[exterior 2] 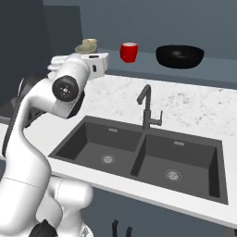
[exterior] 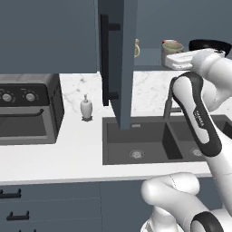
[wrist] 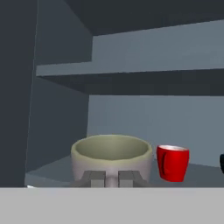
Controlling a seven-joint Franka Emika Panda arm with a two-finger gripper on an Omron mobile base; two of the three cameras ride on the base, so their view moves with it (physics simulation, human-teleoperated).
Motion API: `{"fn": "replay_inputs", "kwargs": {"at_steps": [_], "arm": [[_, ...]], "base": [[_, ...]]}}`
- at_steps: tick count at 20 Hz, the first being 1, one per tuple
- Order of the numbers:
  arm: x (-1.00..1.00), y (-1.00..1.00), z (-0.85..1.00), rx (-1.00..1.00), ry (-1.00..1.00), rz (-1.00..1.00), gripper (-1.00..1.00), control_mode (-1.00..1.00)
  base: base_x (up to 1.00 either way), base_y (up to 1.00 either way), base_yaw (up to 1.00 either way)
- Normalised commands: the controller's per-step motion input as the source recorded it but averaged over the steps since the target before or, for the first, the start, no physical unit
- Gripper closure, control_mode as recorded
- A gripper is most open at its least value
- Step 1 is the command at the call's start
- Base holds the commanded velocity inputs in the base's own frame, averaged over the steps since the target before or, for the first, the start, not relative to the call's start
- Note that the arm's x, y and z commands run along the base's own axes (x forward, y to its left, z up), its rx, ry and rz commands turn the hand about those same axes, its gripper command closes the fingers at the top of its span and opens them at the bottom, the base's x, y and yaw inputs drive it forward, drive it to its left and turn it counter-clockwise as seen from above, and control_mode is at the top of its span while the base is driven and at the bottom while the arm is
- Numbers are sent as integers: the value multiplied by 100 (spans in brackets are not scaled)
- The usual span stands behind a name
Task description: Gather all objects into one cabinet and sort the glasses and bowls to opposite sides.
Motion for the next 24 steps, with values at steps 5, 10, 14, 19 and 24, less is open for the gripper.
{"fn": "replay_inputs", "kwargs": {"at_steps": [5,10,14,19,24], "arm": [[-4,0,-4,-3,-4,-6,100,-100],[28,0,4,-5,17,-3,100,-100],[40,0,52,0,21,-5,100,-100],[28,0,37,0,17,-4,100,-100],[3,0,-8,0,0,0,100,-100]], "base": [[0,0,0],[0,0,0],[0,0,0],[0,0,0],[0,0,0]]}}
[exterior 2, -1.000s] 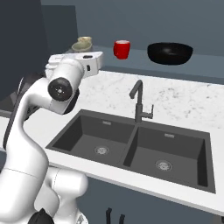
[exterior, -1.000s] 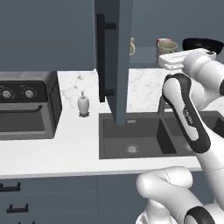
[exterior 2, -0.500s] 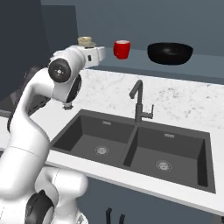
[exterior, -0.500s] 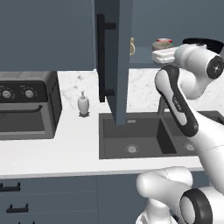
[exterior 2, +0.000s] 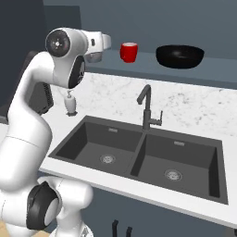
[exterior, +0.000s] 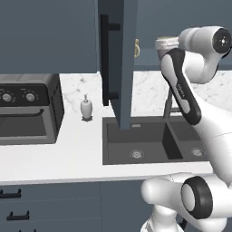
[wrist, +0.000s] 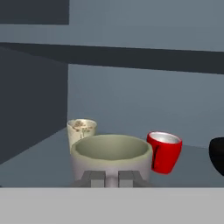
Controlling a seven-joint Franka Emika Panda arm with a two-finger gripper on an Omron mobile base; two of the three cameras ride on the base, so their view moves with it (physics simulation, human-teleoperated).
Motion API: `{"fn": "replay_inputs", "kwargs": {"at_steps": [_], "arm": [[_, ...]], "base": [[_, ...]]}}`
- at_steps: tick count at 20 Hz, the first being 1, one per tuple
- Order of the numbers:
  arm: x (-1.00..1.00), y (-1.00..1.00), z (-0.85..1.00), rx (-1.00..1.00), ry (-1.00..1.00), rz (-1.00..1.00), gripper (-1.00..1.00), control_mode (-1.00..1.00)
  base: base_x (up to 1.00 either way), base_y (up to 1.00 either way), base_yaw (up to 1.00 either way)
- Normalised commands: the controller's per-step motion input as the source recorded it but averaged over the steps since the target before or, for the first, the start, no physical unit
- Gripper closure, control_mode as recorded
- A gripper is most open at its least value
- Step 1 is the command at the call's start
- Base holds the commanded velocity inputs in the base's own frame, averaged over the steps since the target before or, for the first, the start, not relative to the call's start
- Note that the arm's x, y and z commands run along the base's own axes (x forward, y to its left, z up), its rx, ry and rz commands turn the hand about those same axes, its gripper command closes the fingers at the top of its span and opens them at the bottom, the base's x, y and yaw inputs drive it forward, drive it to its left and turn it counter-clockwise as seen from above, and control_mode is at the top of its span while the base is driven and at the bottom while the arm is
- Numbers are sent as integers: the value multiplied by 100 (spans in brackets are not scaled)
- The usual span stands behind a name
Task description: Gather all objects into one cabinet and sort the glasses and bowls to opposite sides.
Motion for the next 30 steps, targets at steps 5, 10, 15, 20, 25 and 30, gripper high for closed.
{"fn": "replay_inputs", "kwargs": {"at_steps": [5,10,15,20,25,30], "arm": [[26,3,-40,0,0,0,100,-100],[37,12,-17,0,0,-1,100,-100],[38,5,0,0,-2,-4,100,-100],[42,0,0,1,-2,-9,100,-100],[35,0,-19,0,0,-6,100,-100],[7,0,-16,1,0,0,100,-100]], "base": [[0,0,0],[0,0,0],[0,0,0],[0,0,0],[0,0,0],[0,0,0]]}}
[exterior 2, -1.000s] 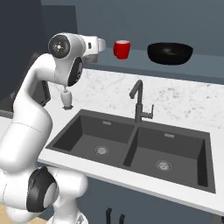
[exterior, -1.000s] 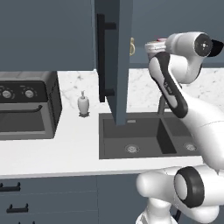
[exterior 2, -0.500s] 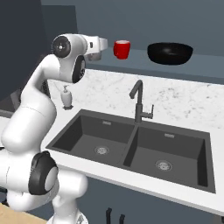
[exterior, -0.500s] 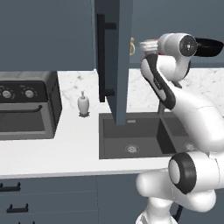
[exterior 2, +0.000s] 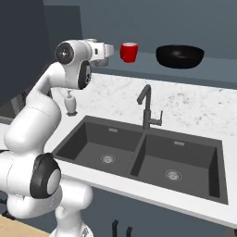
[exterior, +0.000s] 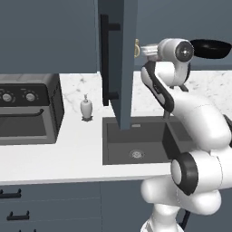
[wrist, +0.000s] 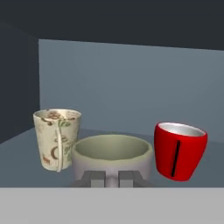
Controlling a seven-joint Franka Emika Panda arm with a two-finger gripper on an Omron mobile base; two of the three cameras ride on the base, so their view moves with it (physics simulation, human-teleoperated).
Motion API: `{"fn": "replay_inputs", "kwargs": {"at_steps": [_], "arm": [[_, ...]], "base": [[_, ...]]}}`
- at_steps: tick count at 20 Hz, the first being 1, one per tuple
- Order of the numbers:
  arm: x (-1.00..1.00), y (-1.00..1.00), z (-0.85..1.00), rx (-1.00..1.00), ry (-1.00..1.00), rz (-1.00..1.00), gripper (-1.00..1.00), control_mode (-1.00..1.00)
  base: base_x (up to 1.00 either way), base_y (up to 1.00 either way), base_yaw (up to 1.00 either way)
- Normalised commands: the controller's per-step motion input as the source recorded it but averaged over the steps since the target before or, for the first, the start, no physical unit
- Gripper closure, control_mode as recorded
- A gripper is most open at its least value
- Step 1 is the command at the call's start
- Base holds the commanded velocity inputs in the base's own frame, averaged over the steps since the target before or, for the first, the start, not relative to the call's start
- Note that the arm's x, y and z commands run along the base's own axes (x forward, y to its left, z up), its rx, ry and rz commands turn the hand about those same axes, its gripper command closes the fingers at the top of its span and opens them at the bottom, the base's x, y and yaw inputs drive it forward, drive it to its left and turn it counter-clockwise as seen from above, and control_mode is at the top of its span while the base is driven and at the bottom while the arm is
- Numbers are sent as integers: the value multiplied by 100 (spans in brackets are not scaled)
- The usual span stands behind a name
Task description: Gather all objects into one cabinet and sort the glasses and bowls to opposite sides.
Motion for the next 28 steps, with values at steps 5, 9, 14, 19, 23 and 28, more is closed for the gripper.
{"fn": "replay_inputs", "kwargs": {"at_steps": [5,9,14,19,23,28], "arm": [[43,0,2,2,0,0,100,-100],[53,0,1,1,2,0,100,-100],[51,0,0,1,0,0,100,-100],[36,0,-1,0,0,0,100,-100],[19,0,-12,0,-6,0,100,-100],[11,0,-7,0,-10,0,100,-100]], "base": [[0,0,0],[0,0,0],[0,0,0],[0,0,0],[0,0,0],[0,0,0]]}}
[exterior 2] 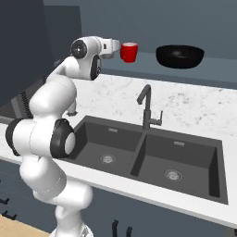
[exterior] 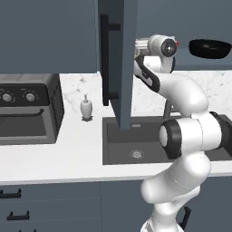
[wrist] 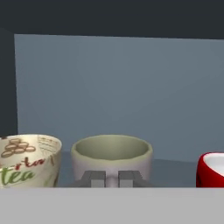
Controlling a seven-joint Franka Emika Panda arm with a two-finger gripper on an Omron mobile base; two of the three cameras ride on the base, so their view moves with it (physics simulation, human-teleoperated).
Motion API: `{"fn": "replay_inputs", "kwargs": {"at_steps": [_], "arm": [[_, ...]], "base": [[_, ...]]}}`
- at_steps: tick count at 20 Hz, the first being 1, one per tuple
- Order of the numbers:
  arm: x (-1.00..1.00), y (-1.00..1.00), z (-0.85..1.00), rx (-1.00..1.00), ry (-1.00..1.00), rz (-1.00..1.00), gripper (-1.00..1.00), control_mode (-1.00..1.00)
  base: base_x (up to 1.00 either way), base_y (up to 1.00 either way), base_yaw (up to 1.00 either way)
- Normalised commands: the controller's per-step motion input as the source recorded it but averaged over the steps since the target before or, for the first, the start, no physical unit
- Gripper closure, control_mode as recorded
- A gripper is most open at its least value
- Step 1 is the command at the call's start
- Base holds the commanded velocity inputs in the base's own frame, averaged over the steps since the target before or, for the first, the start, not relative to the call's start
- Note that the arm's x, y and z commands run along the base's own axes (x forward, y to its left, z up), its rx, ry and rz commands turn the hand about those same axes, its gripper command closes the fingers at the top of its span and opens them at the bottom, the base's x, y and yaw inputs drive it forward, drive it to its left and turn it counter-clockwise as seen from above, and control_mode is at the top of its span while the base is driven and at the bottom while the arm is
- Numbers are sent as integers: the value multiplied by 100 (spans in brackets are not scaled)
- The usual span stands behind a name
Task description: Gather all objects into one cabinet and sort the glasses and bowls to opposite sides.
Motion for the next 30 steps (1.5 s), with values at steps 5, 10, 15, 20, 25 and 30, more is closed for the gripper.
{"fn": "replay_inputs", "kwargs": {"at_steps": [5,10,15,20,25,30], "arm": [[30,0,0,0,-1,0,100,-100],[40,0,0,0,0,0,-100,-100],[15,0,0,0,0,0,-100,-100],[-12,0,8,0,0,0,-100,-100],[-91,3,12,0,-10,0,-100,-100],[-100,18,0,0,-9,0,-100,-100]], "base": [[0,0,0],[0,0,0],[0,0,0],[0,0,0],[0,0,0],[0,0,0]]}}
